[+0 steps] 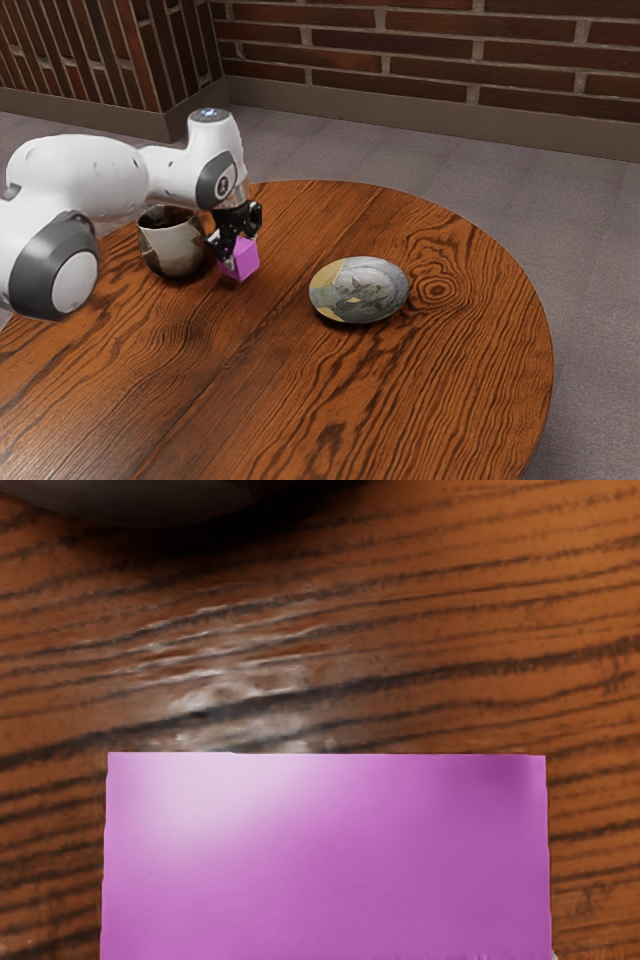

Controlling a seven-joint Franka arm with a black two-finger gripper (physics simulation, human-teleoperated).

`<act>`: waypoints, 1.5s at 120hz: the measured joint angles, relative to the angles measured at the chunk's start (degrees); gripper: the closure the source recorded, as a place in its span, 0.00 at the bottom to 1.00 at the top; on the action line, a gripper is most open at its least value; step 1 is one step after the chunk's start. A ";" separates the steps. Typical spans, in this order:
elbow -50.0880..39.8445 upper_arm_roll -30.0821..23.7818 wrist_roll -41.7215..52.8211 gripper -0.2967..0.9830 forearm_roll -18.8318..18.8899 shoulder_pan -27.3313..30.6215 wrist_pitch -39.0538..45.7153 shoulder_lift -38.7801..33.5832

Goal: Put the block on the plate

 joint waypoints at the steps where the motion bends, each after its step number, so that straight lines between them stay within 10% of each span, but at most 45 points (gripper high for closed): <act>1: -0.04 0.00 -0.02 0.49 0.01 -0.20 -0.04 -0.30; 68: -0.55 -16.63 -5.86 0.51 8.86 -3.97 -2.10 -5.68; 96: 5.00 -17.05 -9.08 0.53 11.13 -5.02 -1.12 -0.46; 132: 4.66 -17.19 -11.47 0.32 12.24 -5.34 0.06 -1.65; 180: -2.28 -11.74 -0.50 0.25 8.80 -5.47 -7.15 -19.80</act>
